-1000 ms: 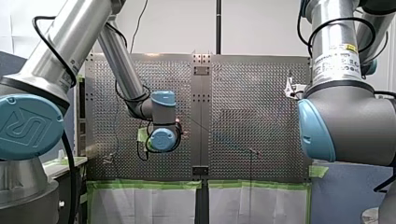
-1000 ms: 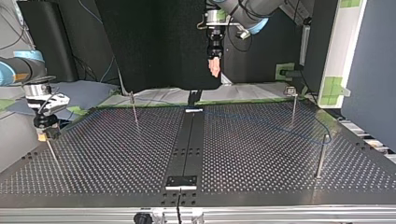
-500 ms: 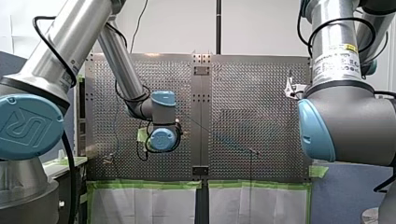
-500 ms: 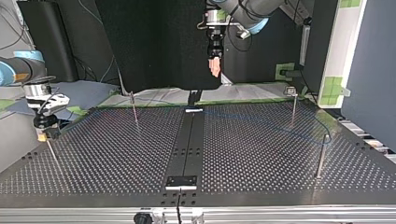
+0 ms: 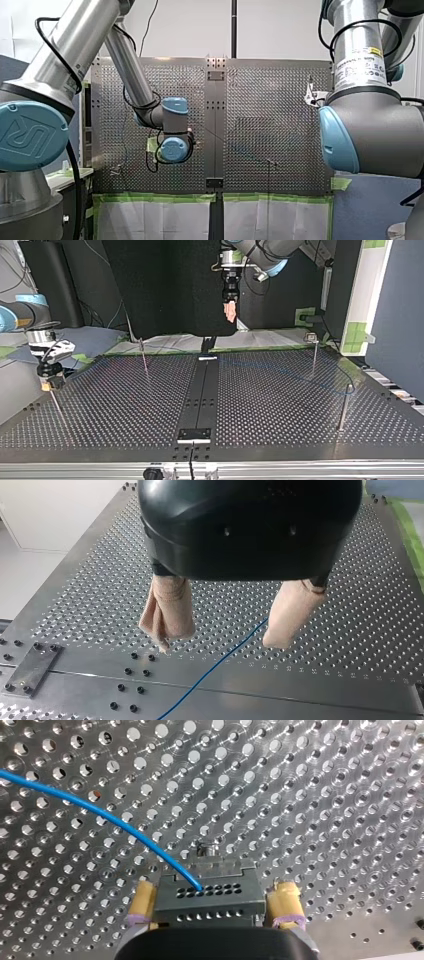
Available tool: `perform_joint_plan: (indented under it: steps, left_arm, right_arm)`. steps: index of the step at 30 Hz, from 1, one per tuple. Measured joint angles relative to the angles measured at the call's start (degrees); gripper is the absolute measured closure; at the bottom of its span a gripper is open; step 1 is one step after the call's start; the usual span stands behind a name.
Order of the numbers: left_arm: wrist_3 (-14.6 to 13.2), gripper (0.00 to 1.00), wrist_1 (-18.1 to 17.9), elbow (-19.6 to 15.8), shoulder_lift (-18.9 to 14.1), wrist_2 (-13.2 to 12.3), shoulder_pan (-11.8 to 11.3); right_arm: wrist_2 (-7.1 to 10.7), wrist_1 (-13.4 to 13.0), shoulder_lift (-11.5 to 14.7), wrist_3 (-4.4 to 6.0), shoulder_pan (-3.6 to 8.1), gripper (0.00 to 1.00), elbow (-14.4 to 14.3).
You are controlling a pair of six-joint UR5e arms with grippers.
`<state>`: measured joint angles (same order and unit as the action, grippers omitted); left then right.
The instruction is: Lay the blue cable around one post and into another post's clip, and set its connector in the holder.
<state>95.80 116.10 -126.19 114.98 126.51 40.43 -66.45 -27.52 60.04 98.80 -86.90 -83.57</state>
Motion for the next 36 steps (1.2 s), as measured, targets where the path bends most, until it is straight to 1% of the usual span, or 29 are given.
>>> perform_joint_plan:
  steps: [10, 15, 21, 28, 36]
  left_arm:
    - [0.0, 0.0, 0.1, 0.0, 0.0, 0.0, 0.0]
    - [0.1, 0.0, -0.4, -0.8, 0.0, 0.0, -0.2]
    - [0.1, 0.0, -1.0, -1.4, 0.0, 0.0, -0.4]
    - [0.1, 0.0, -1.4, -1.5, 0.0, 0.0, -0.4]
    - [0.1, 0.0, -1.5, -1.5, 0.0, 0.0, -0.5]
  right_arm:
    - [0.0, 0.0, -0.2, -0.09, 0.0, 0.0, 0.0]
    - [0.04, 0.0, -0.2, -0.22, -0.02, 0.0, 0.0]
    - [0.95, -0.1, -0.3, -0.42, -0.05, 0.0, 0.0]
    - [1.28, -0.2, -0.3, -0.67, -0.04, 0.0, 0.0]
    - [1.62, -0.6, -0.3, -0.61, 0.13, 0.0, 0.0]
